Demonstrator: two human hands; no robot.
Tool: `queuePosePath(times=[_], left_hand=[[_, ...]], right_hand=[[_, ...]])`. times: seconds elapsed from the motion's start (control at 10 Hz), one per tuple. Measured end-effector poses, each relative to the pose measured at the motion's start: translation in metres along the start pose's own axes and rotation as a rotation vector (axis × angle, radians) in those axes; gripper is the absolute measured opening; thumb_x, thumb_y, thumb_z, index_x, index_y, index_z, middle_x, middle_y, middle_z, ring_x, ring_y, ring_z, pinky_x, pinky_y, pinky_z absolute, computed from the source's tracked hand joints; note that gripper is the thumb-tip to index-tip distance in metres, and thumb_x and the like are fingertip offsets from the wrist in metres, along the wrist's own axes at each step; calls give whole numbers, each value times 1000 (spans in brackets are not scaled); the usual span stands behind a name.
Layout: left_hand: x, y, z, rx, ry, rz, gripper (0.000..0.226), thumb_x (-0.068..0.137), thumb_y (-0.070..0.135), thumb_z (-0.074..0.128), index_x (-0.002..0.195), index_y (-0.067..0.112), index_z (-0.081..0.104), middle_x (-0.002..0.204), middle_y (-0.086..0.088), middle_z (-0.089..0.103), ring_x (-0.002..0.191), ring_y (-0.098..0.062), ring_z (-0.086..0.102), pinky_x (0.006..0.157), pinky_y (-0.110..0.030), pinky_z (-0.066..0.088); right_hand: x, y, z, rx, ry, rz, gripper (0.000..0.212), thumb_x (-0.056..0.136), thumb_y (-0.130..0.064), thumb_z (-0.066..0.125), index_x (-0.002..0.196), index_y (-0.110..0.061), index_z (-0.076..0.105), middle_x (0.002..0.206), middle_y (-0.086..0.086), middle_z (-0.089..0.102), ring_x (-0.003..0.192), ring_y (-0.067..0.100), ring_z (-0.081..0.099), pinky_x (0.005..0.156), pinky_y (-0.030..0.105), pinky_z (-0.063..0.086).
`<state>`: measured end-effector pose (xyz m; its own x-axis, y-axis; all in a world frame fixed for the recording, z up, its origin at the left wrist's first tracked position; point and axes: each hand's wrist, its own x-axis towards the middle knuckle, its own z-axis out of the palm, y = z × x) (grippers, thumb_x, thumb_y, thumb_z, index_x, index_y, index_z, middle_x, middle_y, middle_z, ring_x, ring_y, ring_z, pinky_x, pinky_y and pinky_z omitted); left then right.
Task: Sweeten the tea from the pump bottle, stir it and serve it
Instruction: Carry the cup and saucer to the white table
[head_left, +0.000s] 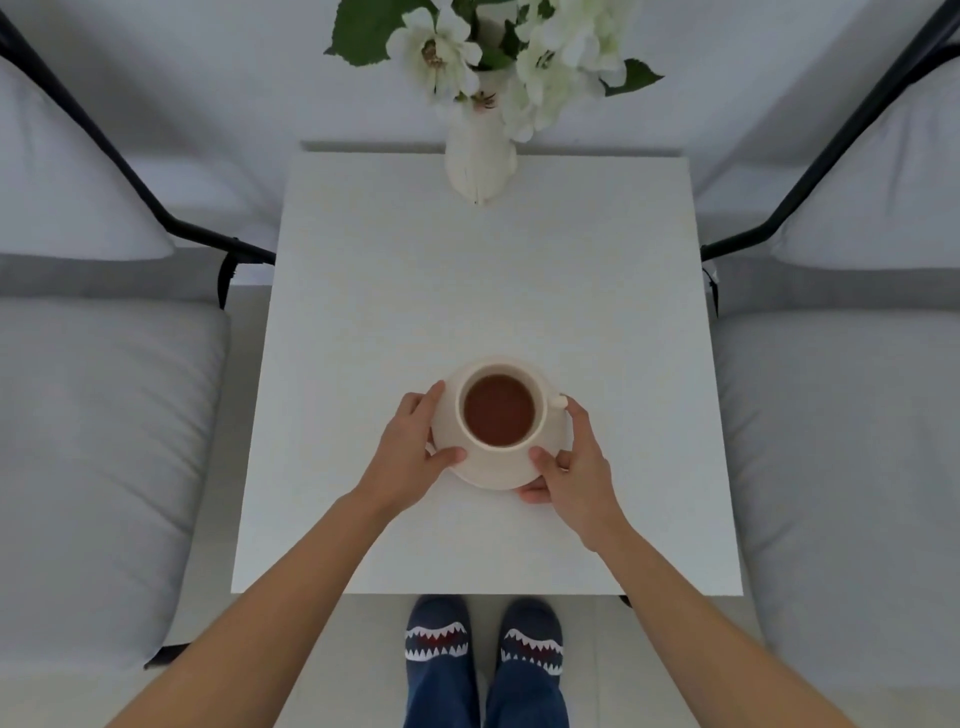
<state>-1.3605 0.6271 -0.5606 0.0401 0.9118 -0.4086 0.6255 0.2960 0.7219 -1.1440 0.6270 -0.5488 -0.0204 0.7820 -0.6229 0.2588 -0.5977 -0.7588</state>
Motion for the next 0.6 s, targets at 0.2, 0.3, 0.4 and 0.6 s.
queuePosePath(times=[0.2, 0.3, 0.4, 0.6], left_hand=[[0, 4, 1, 58, 15, 11, 85, 85, 19, 77, 155, 17, 29, 119, 3, 39, 87, -17, 57, 83, -24, 44], [-1, 6, -2, 89, 7, -8, 84, 86, 19, 77, 155, 15, 29, 129, -6, 41, 87, -24, 62, 89, -35, 52], [-1, 9, -4, 147, 13, -28, 84, 86, 23, 77, 155, 17, 29, 136, -8, 41, 87, -27, 66, 93, -40, 52], [-4, 13, -8, 329, 24, -49, 83, 89, 40, 71, 156, 20, 26, 142, -9, 35, 81, -32, 68, 80, -45, 58]], right_hand=[[3, -2, 0, -35, 14, -3, 66, 97, -5, 57, 149, -33, 28, 88, 23, 74, 59, 30, 75, 51, 27, 61], [5, -4, 2, -54, 14, -6, 67, 97, -4, 57, 149, -34, 29, 87, 23, 73, 54, 26, 74, 47, 24, 58], [8, -4, 2, -83, 14, -18, 68, 96, -5, 57, 149, -35, 27, 83, 21, 72, 48, 20, 72, 45, 24, 58], [6, -14, -4, -160, -41, 8, 69, 99, -5, 52, 152, -37, 22, 83, 23, 69, 50, 20, 68, 46, 26, 58]])
